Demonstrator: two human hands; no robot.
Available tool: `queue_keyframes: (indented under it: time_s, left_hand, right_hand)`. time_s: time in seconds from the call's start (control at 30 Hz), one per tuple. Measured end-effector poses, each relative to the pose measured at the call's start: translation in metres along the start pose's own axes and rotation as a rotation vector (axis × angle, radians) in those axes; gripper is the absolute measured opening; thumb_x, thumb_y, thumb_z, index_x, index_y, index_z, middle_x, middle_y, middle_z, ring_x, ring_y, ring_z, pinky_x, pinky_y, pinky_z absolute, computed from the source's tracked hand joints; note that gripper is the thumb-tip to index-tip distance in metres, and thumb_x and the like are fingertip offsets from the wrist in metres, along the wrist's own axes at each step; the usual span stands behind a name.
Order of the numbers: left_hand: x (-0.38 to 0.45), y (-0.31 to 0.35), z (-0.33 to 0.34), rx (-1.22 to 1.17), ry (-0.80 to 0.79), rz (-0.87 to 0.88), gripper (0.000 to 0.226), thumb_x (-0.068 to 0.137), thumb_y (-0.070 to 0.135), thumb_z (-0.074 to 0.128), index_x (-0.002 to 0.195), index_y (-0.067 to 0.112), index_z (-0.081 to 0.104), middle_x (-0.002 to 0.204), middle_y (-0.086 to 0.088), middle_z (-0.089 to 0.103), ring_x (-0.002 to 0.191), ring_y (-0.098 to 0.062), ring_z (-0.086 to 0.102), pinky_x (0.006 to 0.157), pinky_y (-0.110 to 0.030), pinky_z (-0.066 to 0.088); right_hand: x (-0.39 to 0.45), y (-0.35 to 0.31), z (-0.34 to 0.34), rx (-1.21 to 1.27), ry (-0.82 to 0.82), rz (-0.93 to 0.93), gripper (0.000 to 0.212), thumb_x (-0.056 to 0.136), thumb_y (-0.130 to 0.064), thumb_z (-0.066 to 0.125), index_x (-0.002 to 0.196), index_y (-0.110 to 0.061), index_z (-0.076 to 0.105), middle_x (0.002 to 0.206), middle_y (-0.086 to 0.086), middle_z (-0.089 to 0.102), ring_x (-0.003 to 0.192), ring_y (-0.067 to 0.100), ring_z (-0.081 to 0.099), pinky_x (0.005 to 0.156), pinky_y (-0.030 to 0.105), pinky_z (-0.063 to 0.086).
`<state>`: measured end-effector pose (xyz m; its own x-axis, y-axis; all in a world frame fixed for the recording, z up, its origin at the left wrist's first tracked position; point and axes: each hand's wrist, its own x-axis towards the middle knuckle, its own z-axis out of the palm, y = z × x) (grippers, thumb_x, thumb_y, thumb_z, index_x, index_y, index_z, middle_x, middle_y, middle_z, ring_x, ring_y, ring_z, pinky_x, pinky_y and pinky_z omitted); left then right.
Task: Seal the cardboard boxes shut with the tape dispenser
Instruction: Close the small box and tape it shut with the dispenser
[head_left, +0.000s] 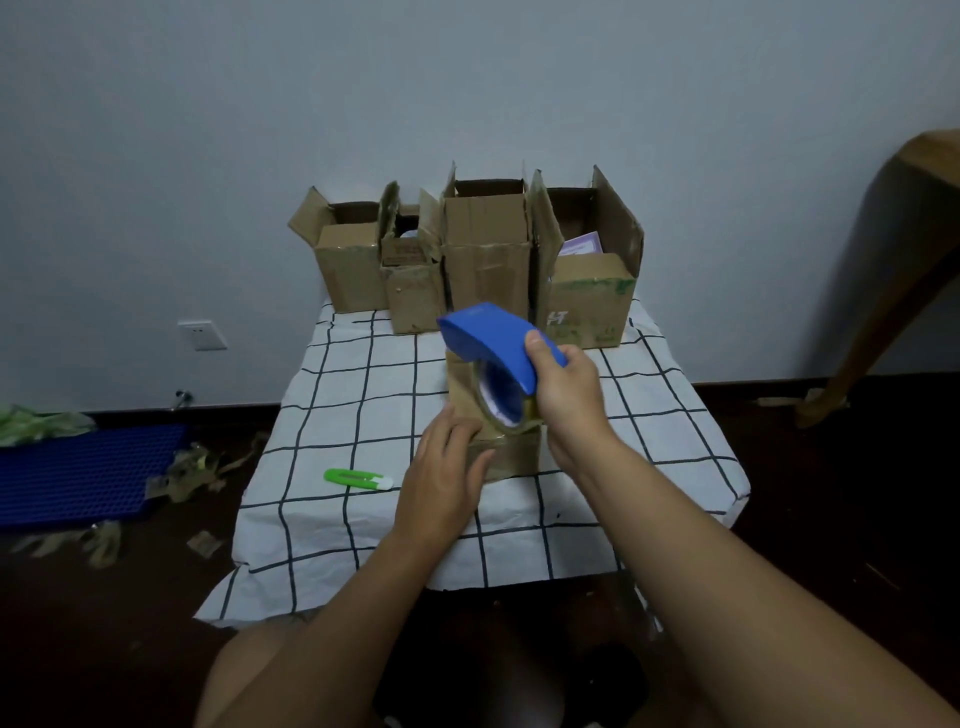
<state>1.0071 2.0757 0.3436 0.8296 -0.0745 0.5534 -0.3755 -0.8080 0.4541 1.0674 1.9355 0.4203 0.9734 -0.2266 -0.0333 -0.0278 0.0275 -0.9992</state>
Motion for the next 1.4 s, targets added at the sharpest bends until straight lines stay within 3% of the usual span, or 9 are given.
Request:
queue_keyframes:
  time_s: [0.2, 0.33, 0.47, 0.6, 0.83, 1.0, 1.17, 1.27, 1.4]
  left_hand:
    - [0.001, -0.01, 0.003, -0.006, 0.002, 0.048, 0.014, 0.087, 0.009, 0.071, 0.095, 0.0, 0.064, 0.11, -0.016, 0.065, 0.129, -0.031, 0.052, 0.087, -0.035, 0.053]
    - [0.001, -0.014, 0.004, -0.024, 0.045, 0.091, 0.011, 0.086, 0.009, 0.072, 0.091, 0.002, 0.065, 0.111, -0.012, 0.063, 0.126, -0.027, 0.054, 0.087, -0.03, 0.053]
    - [0.001, -0.019, 0.005, -0.02, 0.04, 0.083, 0.01, 0.087, 0.012, 0.072, 0.092, 0.005, 0.067, 0.12, -0.012, 0.061, 0.122, -0.026, 0.057, 0.078, -0.035, 0.058]
    - [0.002, -0.02, 0.007, -0.019, 0.06, 0.104, 0.011, 0.085, 0.012, 0.074, 0.091, 0.005, 0.068, 0.116, -0.012, 0.063, 0.122, -0.025, 0.058, 0.081, -0.033, 0.057]
    - [0.001, -0.014, 0.006, -0.007, 0.035, 0.043, 0.017, 0.086, 0.015, 0.073, 0.095, 0.003, 0.065, 0.12, -0.013, 0.061, 0.112, -0.027, 0.062, 0.074, -0.036, 0.058]
    - [-0.002, -0.004, 0.001, -0.058, 0.016, -0.084, 0.049, 0.087, 0.018, 0.073, 0.128, 0.001, 0.052, 0.112, -0.01, 0.059, 0.091, -0.022, 0.061, 0.064, -0.027, 0.048]
    - [0.001, -0.001, -0.005, -0.036, -0.031, -0.082, 0.032, 0.089, 0.022, 0.068, 0.116, 0.01, 0.056, 0.121, -0.006, 0.054, 0.102, -0.025, 0.06, 0.068, -0.028, 0.047]
    - [-0.001, 0.002, -0.009, -0.047, -0.054, -0.081, 0.036, 0.09, 0.022, 0.067, 0.12, 0.007, 0.056, 0.131, -0.007, 0.053, 0.115, -0.023, 0.056, 0.078, -0.032, 0.05]
    - [0.001, 0.008, -0.022, -0.161, -0.023, -0.154, 0.04, 0.091, 0.017, 0.06, 0.13, 0.011, 0.052, 0.136, 0.002, 0.048, 0.115, 0.002, 0.045, 0.085, -0.018, 0.039]
  right_hand:
    - [0.026, 0.01, 0.038, -0.158, -0.013, -0.104, 0.03, 0.098, -0.049, 0.055, 0.087, -0.021, 0.048, 0.082, -0.005, 0.056, 0.075, 0.012, 0.055, 0.068, 0.032, 0.044]
    - [0.062, 0.003, 0.054, -0.207, 0.003, -0.144, 0.033, 0.1, -0.048, 0.052, 0.096, -0.016, 0.048, 0.085, -0.007, 0.051, 0.077, 0.009, 0.051, 0.064, 0.026, 0.04]
    - [0.092, -0.004, 0.067, -0.235, 0.026, -0.132, 0.036, 0.1, -0.05, 0.049, 0.101, -0.014, 0.048, 0.087, -0.008, 0.051, 0.085, 0.015, 0.054, 0.077, 0.034, 0.045]
    - [0.093, -0.003, 0.07, -0.258, -0.006, -0.135, 0.034, 0.101, -0.05, 0.049, 0.1, -0.016, 0.047, 0.087, -0.008, 0.051, 0.078, 0.007, 0.051, 0.063, 0.026, 0.04]
    - [0.045, -0.001, 0.042, -0.28, -0.045, -0.123, 0.034, 0.1, -0.045, 0.053, 0.091, -0.012, 0.05, 0.081, -0.002, 0.051, 0.071, 0.01, 0.05, 0.06, 0.026, 0.039]
    - [0.005, -0.013, 0.017, -0.284, -0.088, -0.042, 0.035, 0.098, -0.044, 0.057, 0.079, -0.015, 0.054, 0.078, 0.003, 0.058, 0.07, 0.018, 0.055, 0.059, 0.032, 0.041]
    - [-0.016, -0.021, -0.021, -0.027, 0.074, 0.013, 0.031, 0.096, -0.041, 0.061, 0.076, -0.019, 0.05, 0.073, -0.003, 0.053, 0.064, 0.012, 0.05, 0.057, 0.026, 0.036]
    - [-0.021, -0.023, -0.045, 0.017, 0.079, 0.038, 0.028, 0.094, -0.036, 0.063, 0.081, -0.013, 0.053, 0.077, 0.001, 0.053, 0.068, 0.016, 0.05, 0.062, 0.028, 0.038]
    - [-0.026, -0.024, -0.069, -0.004, 0.013, 0.03, 0.019, 0.09, -0.03, 0.066, 0.09, -0.012, 0.061, 0.084, 0.008, 0.055, 0.077, 0.021, 0.051, 0.071, 0.034, 0.038]
